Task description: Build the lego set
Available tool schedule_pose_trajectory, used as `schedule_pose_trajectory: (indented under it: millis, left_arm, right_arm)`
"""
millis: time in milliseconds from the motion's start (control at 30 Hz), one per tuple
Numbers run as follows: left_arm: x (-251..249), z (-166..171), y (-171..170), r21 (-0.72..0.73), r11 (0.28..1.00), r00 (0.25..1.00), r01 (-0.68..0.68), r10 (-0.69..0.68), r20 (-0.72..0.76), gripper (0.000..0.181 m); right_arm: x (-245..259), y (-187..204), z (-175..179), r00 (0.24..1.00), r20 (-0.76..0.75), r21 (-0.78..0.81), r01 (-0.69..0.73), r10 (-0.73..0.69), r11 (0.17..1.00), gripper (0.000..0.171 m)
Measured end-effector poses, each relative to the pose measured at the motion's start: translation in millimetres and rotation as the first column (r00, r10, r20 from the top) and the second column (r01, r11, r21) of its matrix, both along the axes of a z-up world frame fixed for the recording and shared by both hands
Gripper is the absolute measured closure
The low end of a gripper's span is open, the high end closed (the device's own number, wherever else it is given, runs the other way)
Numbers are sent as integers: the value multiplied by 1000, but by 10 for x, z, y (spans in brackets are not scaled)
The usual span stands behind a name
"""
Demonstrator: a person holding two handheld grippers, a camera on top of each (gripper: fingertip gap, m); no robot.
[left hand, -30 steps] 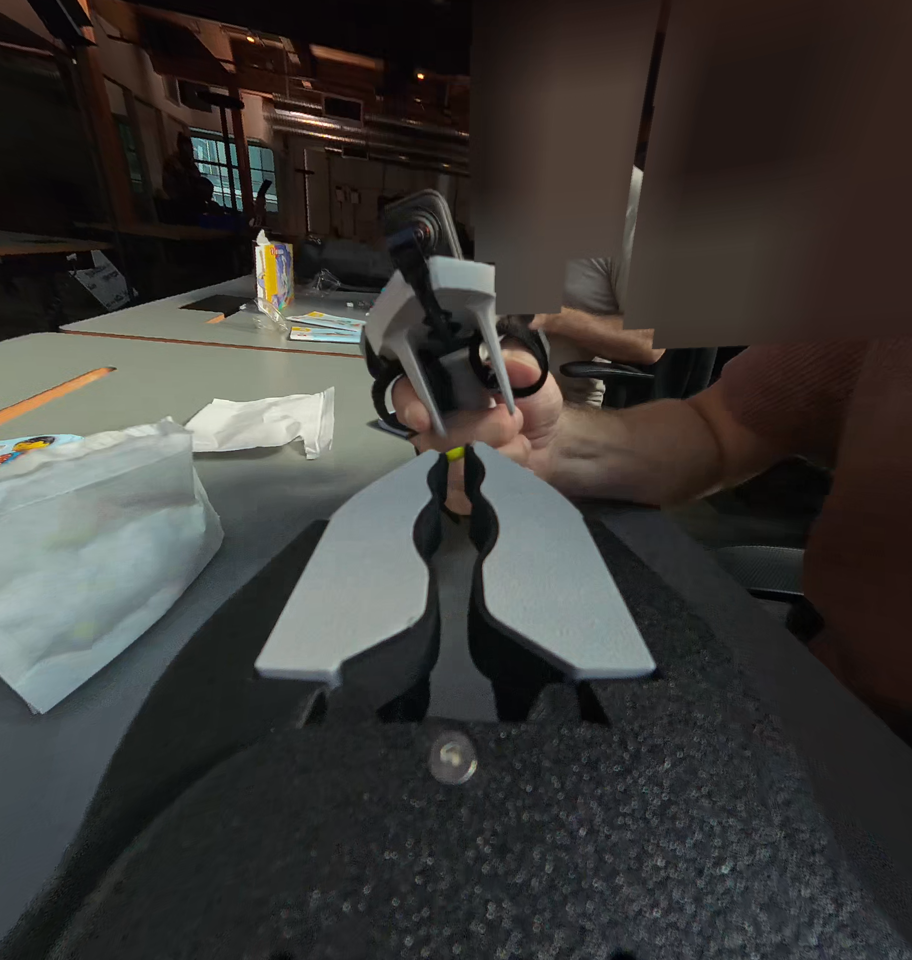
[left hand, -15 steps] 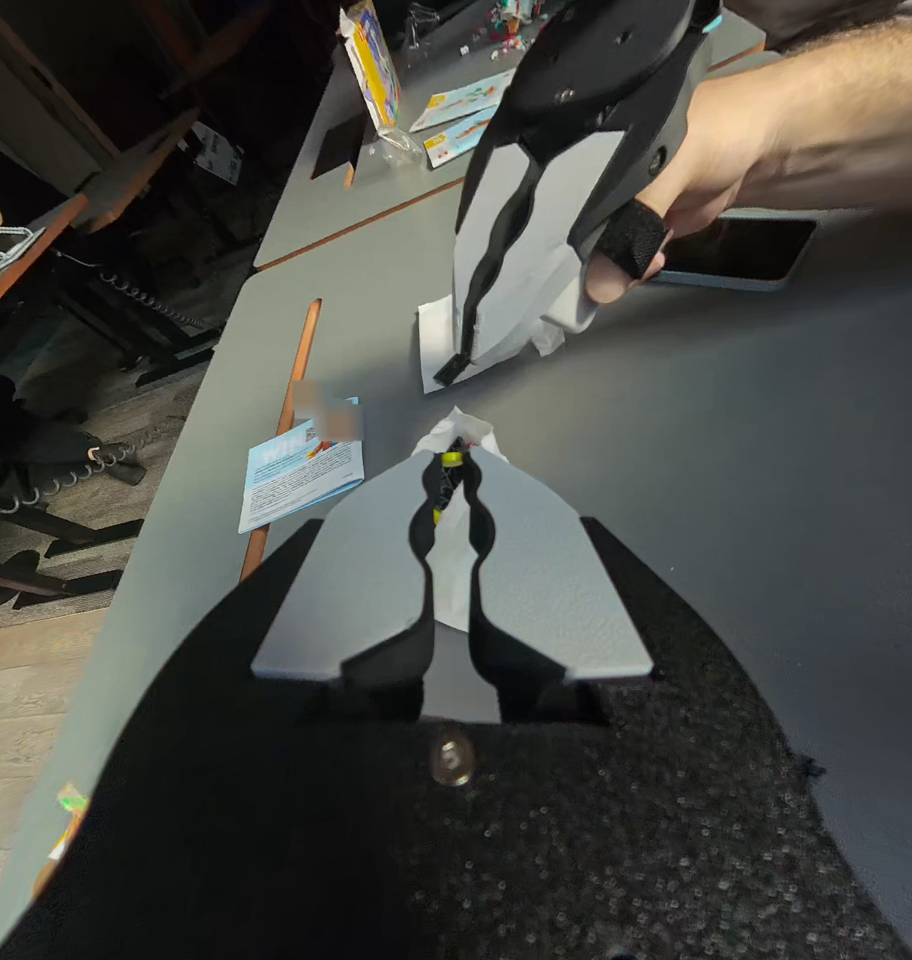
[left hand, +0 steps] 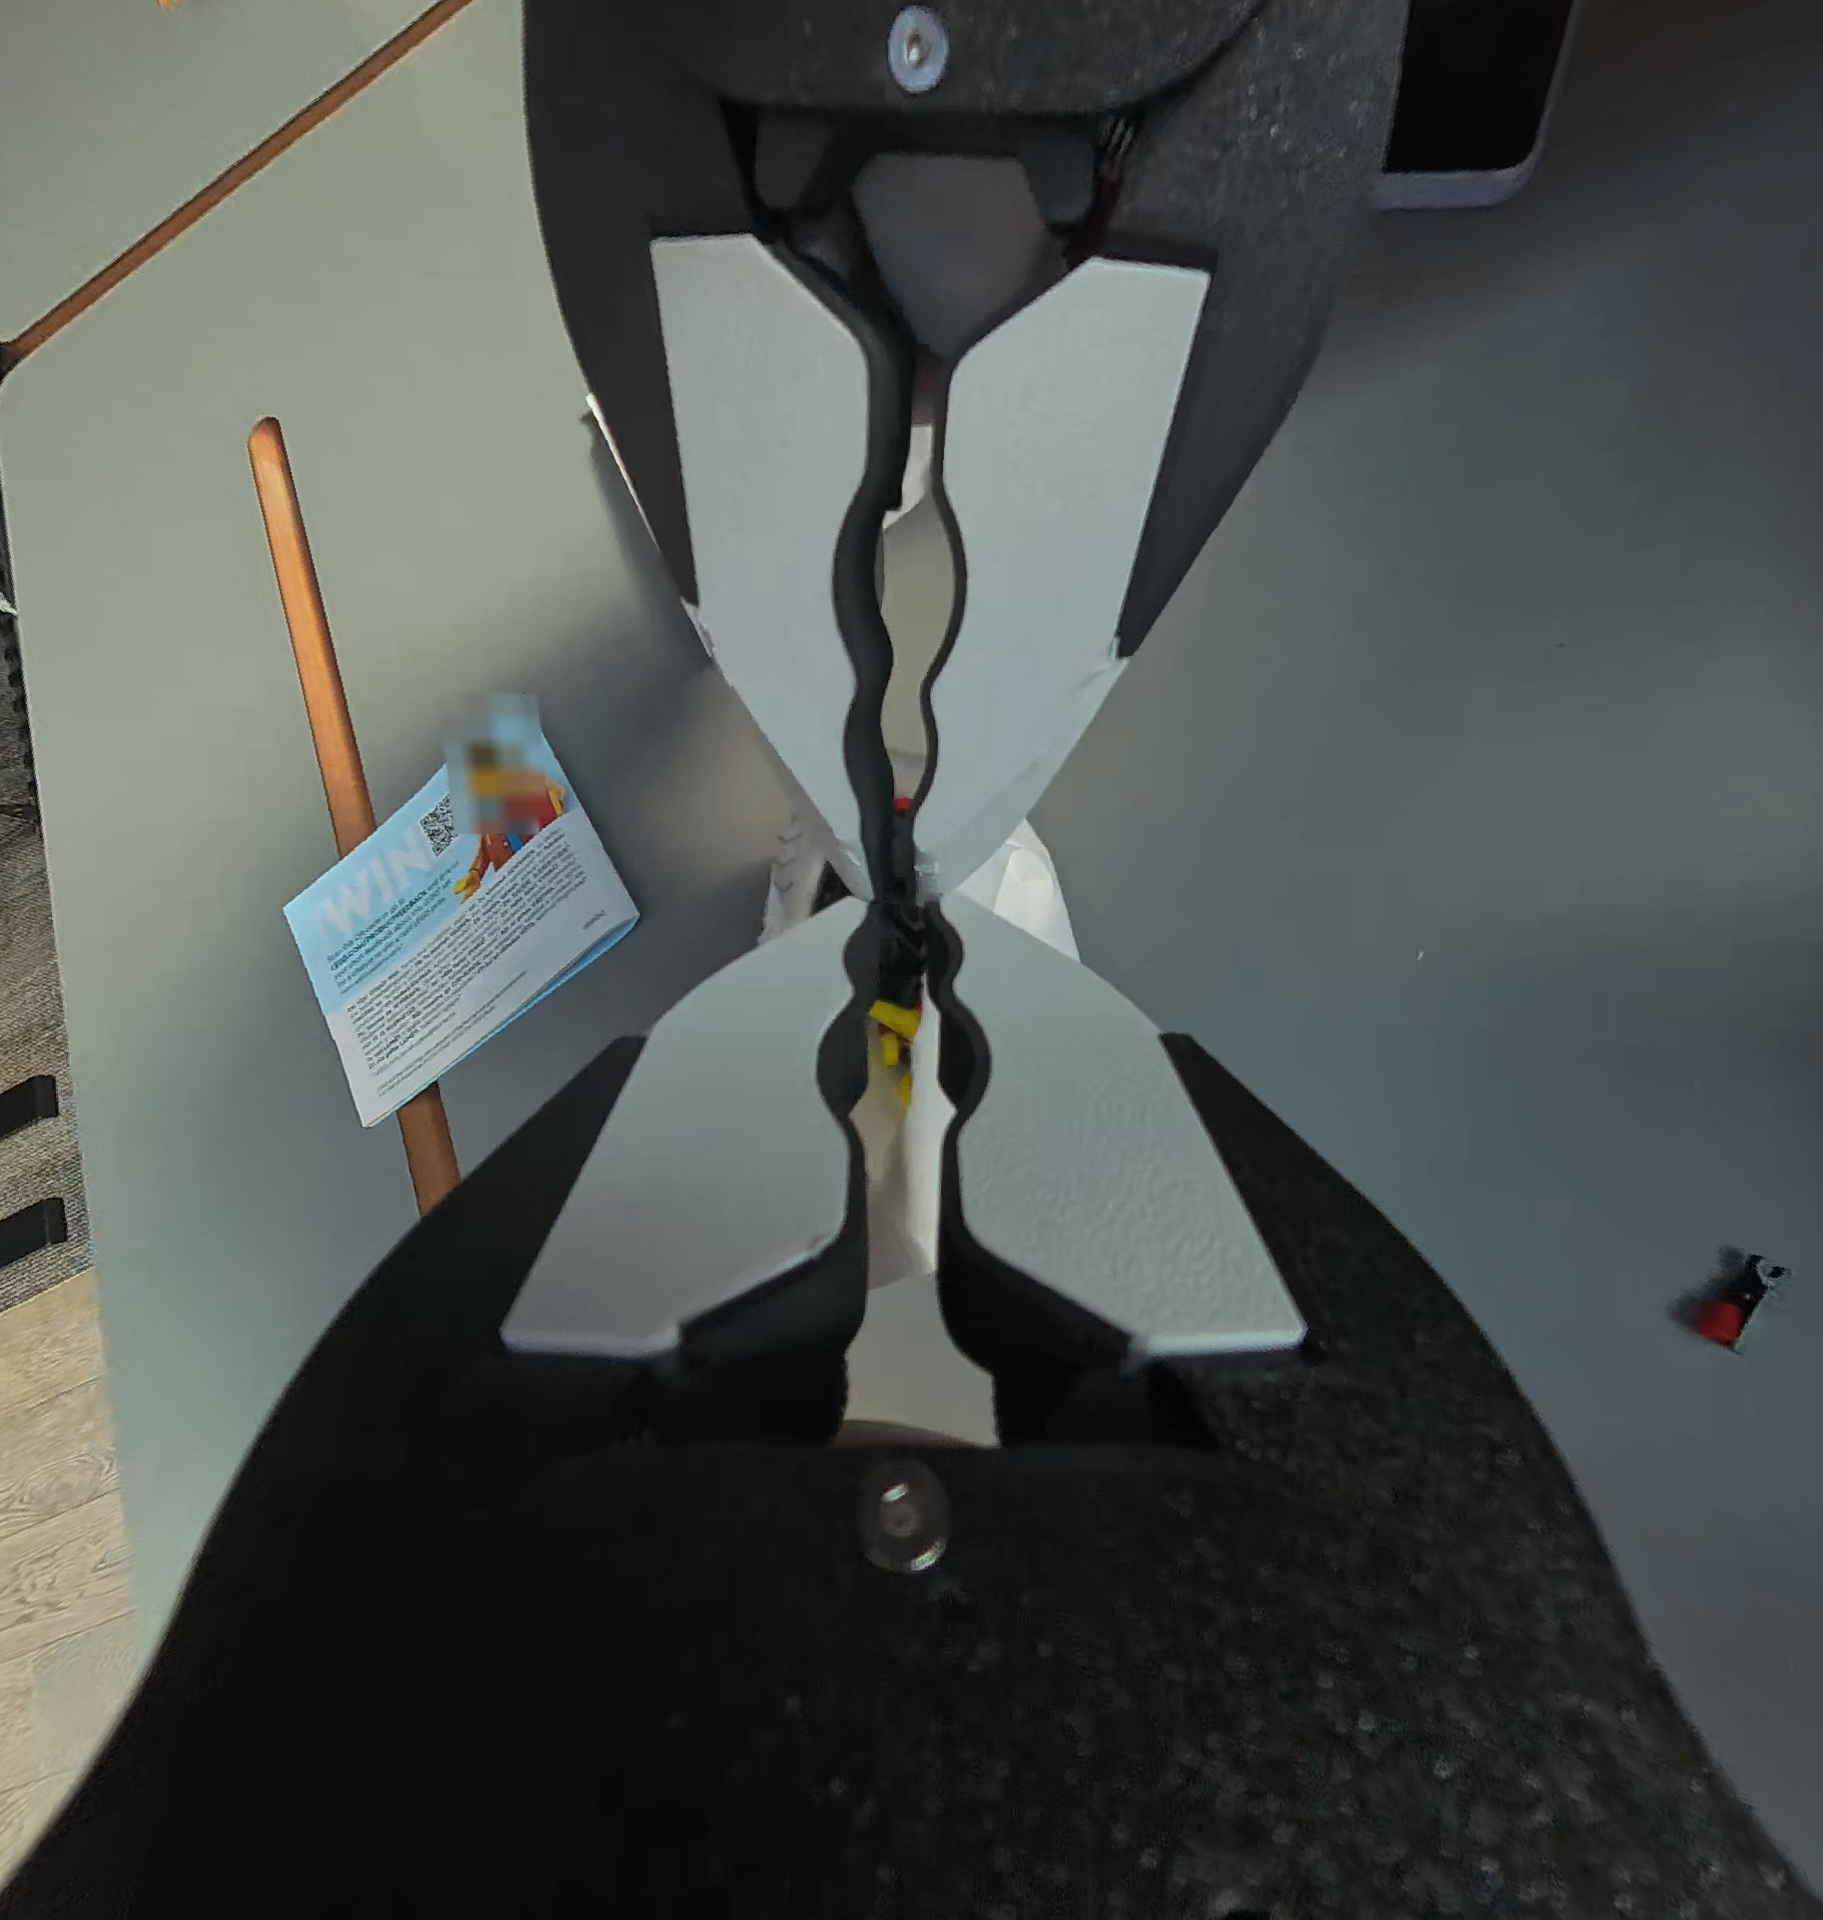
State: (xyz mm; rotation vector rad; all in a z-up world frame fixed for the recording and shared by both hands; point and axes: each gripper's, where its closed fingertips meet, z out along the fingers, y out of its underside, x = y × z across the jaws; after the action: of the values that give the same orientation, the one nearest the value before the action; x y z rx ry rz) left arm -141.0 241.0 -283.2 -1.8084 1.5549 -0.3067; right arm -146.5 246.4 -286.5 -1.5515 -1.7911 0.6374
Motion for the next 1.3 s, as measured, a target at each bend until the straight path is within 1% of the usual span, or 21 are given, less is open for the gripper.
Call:
schedule_pose_trajectory:
  millis: [67,133,233,333,400,467,567,633,700,800,833,933,967,1000,1033,1067,1133,1167,1200,1233,1300]
  left_arm:
    - [-39,16,23,25,999,1000,-23,24,-5,175]
    - [-55,59,-4,34,999,999,-34,34,19,174]
    - [-119,133,-63,67,995,997,-71,69,40,173]
    - [-270,227,-195,107,979,984,-174,168,61,172]
    - [-381,211,-425,116,965,972,-234,228,60,172]
    - [-441,113,-777,90,963,967,-253,248,62,171]
    - [-473,-223,-1413,13,982,982,-189,189,19,167]
    - [-554,-500,-1710,-39,976,976,-215,214,-31,166]
    - [-639,-717,-1877,-92,946,950,-310,307,-51,166]
    - [-630,-859,-2045,-219,882,901,-417,433,29,168]
    - [-616,-874,-2078,-252,867,887,-430,457,60,168]
    - [-592,-812,-2062,-263,853,847,-451,502,175,168]
    - [-588,-782,-2047,-271,847,832,-456,515,209,168]
    - [-590,-753,-2027,-280,841,816,-463,528,236,168]
    - [-596,-724,-2002,-286,834,799,-471,541,262,168]
    - [-601,-695,-1974,-294,826,779,-481,556,288,167]
    - [-592,-607,-1926,-327,810,728,-487,584,360,167]
    - [-573,-536,-1913,-351,806,696,-476,589,410,167]
    - [-540,-428,-1907,-380,809,652,-448,586,480,167]
    - [-479,-264,-1916,-412,824,592,-389,566,574,166]
    - [-387,144,-1953,-433,870,413,-237,494,765,163]
  right_arm:
    - [11,-18,38,1000,-17,-17,-2,2,1000,167]
    - [47,16,35,1000,-9,11,15,-15,1000,166]
    - [80,-5,80,998,-61,-10,26,-26,1000,165]
    - [116,-81,118,992,-118,-54,32,-39,998,163]
    - [154,-260,138,989,-145,-88,20,-32,996,162]
    - [171,-572,111,985,-173,-120,-22,1,993,161]
    - [136,-1025,-58,984,-167,-119,-77,57,990,160]
    - [58,-1380,-173,981,-170,-220,-134,98,966,159]
    - [-55,-1640,-347,985,-139,-286,-142,105,948,159]
    - [-203,-1840,-693,994,-18,-264,-113,112,958,155]
    - [-236,-1872,-768,994,15,-243,-102,109,965,152]
    - [-317,-1894,-905,993,65,-145,-84,94,986,152]
    - [-335,-1908,-948,992,82,-118,-84,94,989,156]
    - [-367,-1914,-943,993,67,-86,-88,94,992,167]
    - [-383,-1911,-941,994,67,-62,-86,90,994,166]
    - [-399,-1880,-923,996,57,-23,-74,75,997,166]
    - [-431,-1851,-729,993,-67,111,-89,97,990,167]
    - [-415,-1795,-596,989,-123,209,-59,86,976,167]
    - [-394,-1789,-408,972,-206,324,-43,115,945,167]
    - [-348,-1760,-171,944,-307,446,29,122,895,167]
    - [-246,-1786,171,899,-402,627,134,172,767,167]
